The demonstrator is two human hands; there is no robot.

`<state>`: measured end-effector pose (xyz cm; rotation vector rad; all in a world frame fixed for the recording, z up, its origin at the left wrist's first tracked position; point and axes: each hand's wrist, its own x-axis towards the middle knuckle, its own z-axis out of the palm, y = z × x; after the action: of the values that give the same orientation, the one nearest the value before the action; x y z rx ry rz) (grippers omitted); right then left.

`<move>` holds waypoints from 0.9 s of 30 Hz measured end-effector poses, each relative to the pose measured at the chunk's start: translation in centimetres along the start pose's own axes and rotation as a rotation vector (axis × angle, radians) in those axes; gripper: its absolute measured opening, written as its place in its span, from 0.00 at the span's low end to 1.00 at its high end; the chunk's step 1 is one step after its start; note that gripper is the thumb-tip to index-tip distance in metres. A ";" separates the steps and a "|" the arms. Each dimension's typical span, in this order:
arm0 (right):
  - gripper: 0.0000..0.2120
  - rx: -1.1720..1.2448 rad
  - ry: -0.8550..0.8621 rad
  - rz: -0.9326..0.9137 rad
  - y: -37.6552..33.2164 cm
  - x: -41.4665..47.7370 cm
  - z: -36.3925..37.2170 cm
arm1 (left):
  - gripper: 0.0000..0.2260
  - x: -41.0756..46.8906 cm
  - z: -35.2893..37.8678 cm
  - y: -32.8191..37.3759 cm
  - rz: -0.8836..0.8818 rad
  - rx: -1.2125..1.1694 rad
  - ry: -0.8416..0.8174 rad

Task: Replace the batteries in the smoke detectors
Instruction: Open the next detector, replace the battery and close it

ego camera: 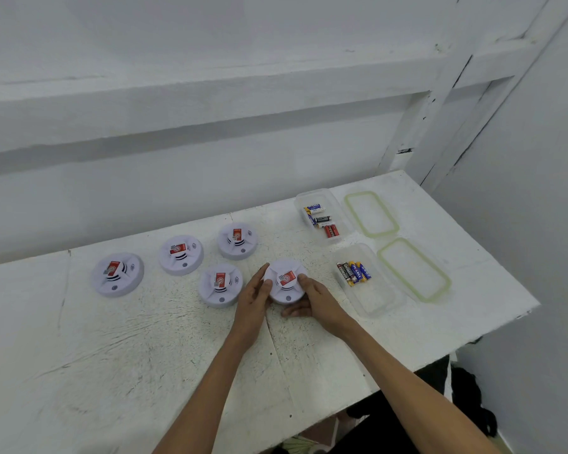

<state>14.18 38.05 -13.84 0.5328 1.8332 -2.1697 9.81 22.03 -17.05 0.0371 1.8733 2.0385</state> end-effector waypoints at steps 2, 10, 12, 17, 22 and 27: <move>0.22 0.006 0.000 0.002 0.0 0.0 0.0 | 0.20 0.0 0.0 0.0 -0.002 -0.002 0.000; 0.25 -0.018 0.011 0.012 0.4 0.4 -0.1 | 0.19 -0.1 0.1 0.3 -0.010 -0.025 0.001; 0.24 -0.022 0.012 0.011 0.3 0.3 -0.1 | 0.19 -0.1 0.1 0.3 -0.011 -0.021 -0.001; 0.24 -0.030 0.017 0.011 0.1 0.2 0.0 | 0.21 -0.2 0.0 0.3 -0.014 -0.018 -0.013; 0.24 -0.037 0.023 0.011 -0.1 -0.1 0.2 | 0.21 -0.3 0.1 0.5 -0.010 -0.016 -0.013; 0.24 -0.051 0.027 0.021 -0.2 -0.2 0.3 | 0.19 -0.3 0.1 0.5 -0.021 -0.030 0.001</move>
<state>14.23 37.74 -13.53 0.5706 1.8833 -2.1059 9.94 22.04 -16.49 0.0089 1.8357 2.0530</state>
